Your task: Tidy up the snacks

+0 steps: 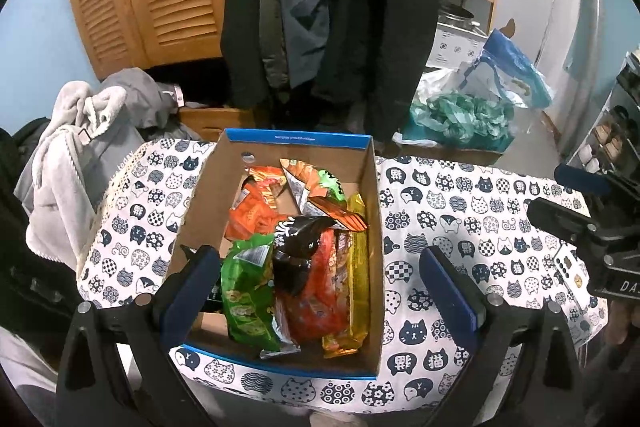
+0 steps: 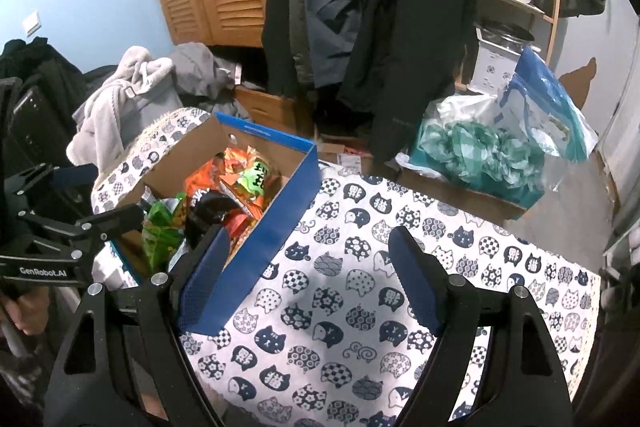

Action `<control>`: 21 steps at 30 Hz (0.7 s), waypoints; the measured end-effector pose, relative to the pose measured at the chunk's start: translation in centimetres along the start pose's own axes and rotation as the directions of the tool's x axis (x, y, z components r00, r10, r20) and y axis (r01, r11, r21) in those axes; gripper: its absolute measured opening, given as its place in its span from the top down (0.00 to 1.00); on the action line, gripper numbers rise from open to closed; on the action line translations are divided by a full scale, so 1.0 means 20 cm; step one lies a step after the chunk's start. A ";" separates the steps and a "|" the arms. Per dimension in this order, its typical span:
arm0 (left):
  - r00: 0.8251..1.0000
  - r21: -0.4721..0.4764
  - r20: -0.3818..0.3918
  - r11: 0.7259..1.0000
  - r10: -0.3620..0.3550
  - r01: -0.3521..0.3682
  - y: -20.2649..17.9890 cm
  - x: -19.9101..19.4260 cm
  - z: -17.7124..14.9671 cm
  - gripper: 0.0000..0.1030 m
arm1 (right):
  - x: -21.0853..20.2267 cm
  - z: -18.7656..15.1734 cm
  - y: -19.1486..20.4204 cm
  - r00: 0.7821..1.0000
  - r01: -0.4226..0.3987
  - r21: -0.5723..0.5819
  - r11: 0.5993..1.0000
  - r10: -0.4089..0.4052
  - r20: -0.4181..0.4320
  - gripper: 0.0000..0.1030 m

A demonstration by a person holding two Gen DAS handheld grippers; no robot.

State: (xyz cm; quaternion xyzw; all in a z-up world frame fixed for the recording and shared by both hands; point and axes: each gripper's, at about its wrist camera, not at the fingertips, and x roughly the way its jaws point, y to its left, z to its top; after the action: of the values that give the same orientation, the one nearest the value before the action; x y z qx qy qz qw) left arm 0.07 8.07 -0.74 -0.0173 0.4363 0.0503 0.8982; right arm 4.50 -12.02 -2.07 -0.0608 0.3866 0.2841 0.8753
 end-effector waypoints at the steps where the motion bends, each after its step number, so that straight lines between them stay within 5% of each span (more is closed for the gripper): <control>1: 1.000 0.002 0.001 1.000 0.000 0.000 0.00 0.00 0.00 0.02 | 0.00 0.00 0.00 1.000 0.000 0.001 1.000 0.000 0.001 0.22; 21: 1.000 0.019 0.020 1.000 0.017 -0.017 -0.03 -0.02 0.00 0.02 | 0.02 0.00 0.02 1.000 -0.009 0.000 1.000 0.009 -0.013 0.22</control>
State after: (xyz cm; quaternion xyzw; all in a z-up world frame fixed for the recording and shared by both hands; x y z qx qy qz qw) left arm -0.20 7.46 -0.38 -0.0045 0.4281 0.0539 0.9021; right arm 4.44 -11.50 -2.26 -0.0610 0.3928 0.2875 0.8714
